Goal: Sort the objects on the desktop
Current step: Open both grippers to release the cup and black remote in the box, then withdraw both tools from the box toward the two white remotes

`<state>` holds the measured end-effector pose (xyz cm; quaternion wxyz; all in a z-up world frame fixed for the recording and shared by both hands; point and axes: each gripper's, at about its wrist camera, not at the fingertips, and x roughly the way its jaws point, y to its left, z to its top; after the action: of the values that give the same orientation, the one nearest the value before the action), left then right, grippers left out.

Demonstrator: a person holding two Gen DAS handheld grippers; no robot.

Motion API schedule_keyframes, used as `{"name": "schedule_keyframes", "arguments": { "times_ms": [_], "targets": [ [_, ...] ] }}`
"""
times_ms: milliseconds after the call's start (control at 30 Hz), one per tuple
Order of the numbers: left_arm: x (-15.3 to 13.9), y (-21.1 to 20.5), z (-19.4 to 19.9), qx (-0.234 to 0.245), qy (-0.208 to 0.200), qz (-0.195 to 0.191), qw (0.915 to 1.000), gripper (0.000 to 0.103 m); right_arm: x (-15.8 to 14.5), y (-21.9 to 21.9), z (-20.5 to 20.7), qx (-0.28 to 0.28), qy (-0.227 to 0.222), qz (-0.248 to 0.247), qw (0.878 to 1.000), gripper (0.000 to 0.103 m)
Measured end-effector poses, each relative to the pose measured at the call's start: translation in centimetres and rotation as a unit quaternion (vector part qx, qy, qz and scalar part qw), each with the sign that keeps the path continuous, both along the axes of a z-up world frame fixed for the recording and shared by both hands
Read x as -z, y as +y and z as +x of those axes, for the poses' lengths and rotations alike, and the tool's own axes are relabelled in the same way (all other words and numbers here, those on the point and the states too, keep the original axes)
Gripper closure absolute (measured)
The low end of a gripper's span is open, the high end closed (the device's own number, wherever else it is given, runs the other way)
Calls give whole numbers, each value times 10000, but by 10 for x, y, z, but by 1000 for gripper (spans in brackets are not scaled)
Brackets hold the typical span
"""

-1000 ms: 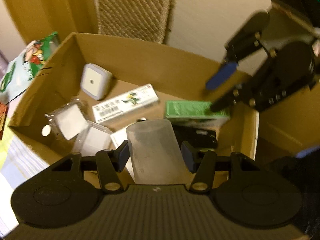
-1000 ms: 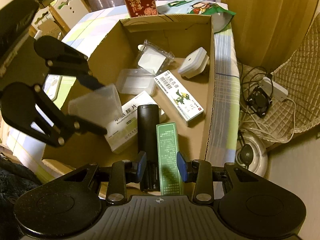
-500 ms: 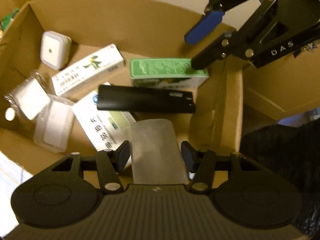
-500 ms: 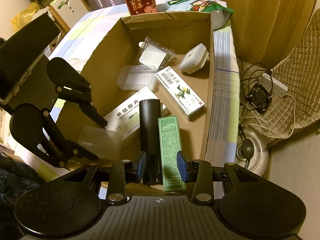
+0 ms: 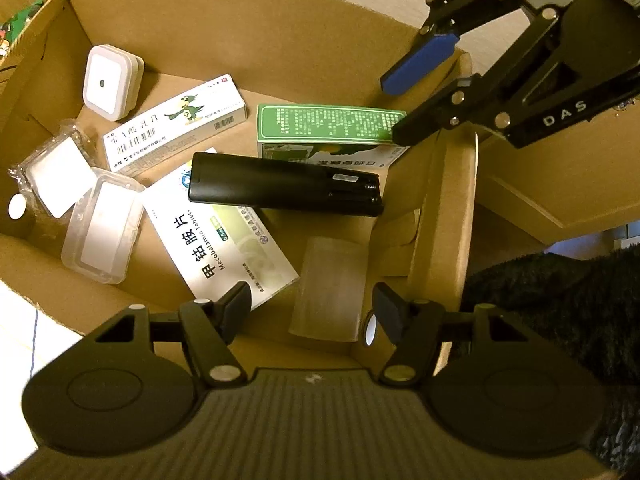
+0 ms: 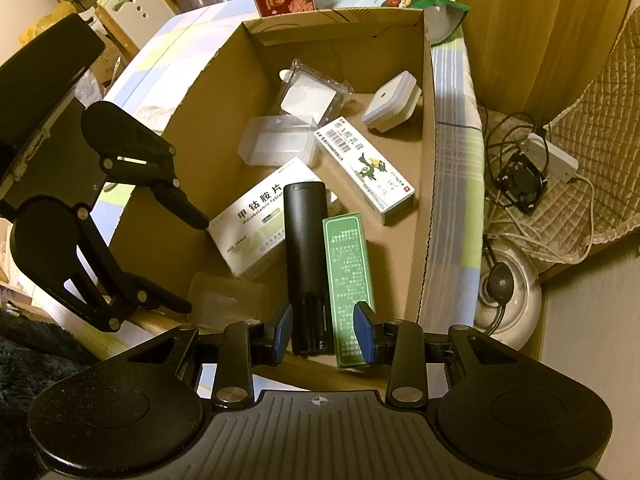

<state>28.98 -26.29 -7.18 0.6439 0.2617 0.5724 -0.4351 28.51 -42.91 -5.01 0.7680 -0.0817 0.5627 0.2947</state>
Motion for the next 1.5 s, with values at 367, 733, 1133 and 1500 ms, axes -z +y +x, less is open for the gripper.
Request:
{"name": "schedule_keyframes", "arguments": {
  "times_ms": [367, 733, 1133, 1500],
  "targets": [
    [-13, 1, -9, -163, -332, -94, 9993, 37, -5, 3, -8, 128, -120, -81, 9998, 65],
    [-46, 16, -26, -223, -937, -336, 9948, 37, -18, 13, -25, 343, -343, -191, 9986, 65],
    [-79, 55, -56, -186, -1474, -566, 9873, 27, -41, 26, -57, 954, -904, -162, 9912, 2],
    [-83, 94, -71, -275, -1596, -639, 9847, 17, -38, 36, -83, 1664, -850, -53, 9824, 2]
  ]
}}
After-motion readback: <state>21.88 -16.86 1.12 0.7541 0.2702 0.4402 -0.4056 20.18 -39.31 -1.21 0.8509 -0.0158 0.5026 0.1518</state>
